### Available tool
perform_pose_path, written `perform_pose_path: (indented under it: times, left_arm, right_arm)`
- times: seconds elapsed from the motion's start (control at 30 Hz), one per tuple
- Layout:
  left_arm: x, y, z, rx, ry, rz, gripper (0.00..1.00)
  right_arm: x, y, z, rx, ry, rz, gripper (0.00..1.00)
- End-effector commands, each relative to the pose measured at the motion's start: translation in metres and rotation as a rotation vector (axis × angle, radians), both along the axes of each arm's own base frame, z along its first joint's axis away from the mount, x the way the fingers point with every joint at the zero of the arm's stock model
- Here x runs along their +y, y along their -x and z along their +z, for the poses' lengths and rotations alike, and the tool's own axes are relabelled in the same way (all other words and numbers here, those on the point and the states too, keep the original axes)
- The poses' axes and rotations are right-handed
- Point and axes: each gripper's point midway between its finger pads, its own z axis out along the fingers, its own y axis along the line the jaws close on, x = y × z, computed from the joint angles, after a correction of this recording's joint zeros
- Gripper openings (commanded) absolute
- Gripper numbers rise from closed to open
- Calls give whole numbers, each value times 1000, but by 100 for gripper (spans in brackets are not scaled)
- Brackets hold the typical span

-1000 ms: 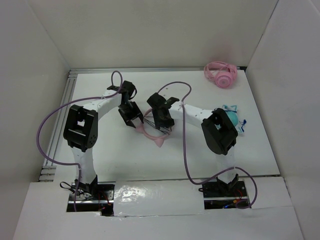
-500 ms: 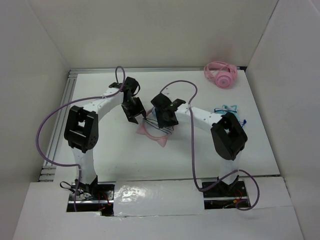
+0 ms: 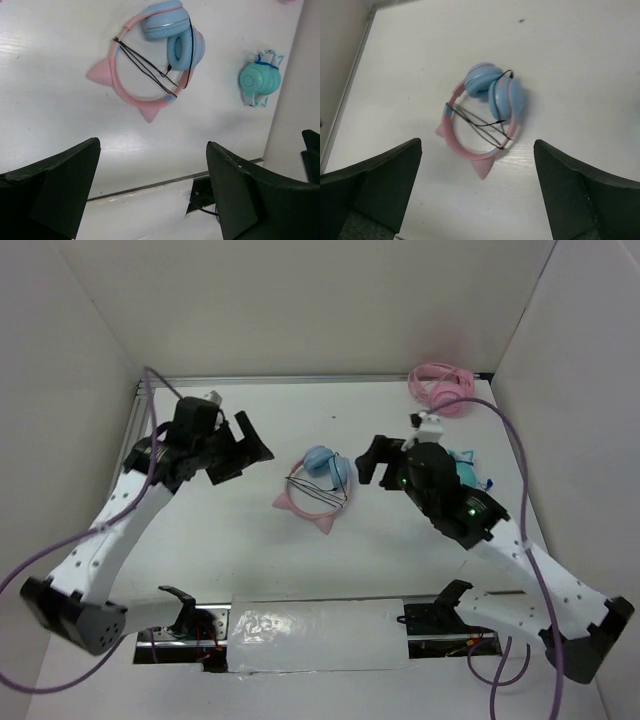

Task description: Wrap the headphones

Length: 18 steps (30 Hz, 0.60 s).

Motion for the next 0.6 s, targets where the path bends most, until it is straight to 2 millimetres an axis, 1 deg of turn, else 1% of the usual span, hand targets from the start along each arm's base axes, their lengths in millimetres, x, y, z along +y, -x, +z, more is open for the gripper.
perform_pose_path:
  times: [0.0, 0.03, 0.07, 0.1, 0.13, 0.17, 0.2, 0.23, 0.3, 0.37, 0.43, 0.47, 0.5, 0.57]
  left_arm:
    - [26, 45, 0, 4, -3, 76, 99]
    - [34, 49, 4, -31, -4, 107, 99]
    - [41, 64, 21, -107, 35, 116, 99]
    - [45, 72, 14, -106, 46, 137, 99]
    - [50, 76, 14, -126, 51, 155, 99]
    - [56, 87, 23, -178, 74, 160, 99]
    - [58, 92, 20, -176, 76, 169, 99]
    - [62, 97, 18, -162, 73, 179, 99]
    - [65, 104, 20, -160, 79, 194, 99]
    - [68, 108, 13, -122, 70, 209, 99]
    - [69, 111, 7, -91, 59, 217, 99]
    - [69, 111, 4, -76, 53, 217, 99]
    - [68, 111, 3, -70, 57, 213, 99]
    - [66, 111, 1, -66, 54, 200, 99]
  right_arm:
    - [-61, 7, -3, -12, -37, -296, 100]
    - [-86, 7, -1, -38, -34, -423, 100]
    - [-98, 14, 1, -51, -79, -476, 100]
    - [-110, 19, -4, -42, -63, -524, 100]
    - [-121, 25, 0, -60, -93, -568, 100]
    - [-132, 28, 2, -74, -100, -620, 100]
    - [-139, 33, -1, -66, -113, -648, 100]
    - [-146, 39, 5, -82, -149, -670, 100]
    - [-153, 44, 5, -91, -189, -692, 100]
    - [-158, 51, 5, -107, -231, -693, 100]
    - [-159, 56, 9, -138, -267, -662, 100]
    - [-158, 57, 4, -140, -259, -649, 100]
    - [-155, 58, 8, -158, -269, -611, 100]
    - [-153, 59, 8, -161, -280, -593, 100]
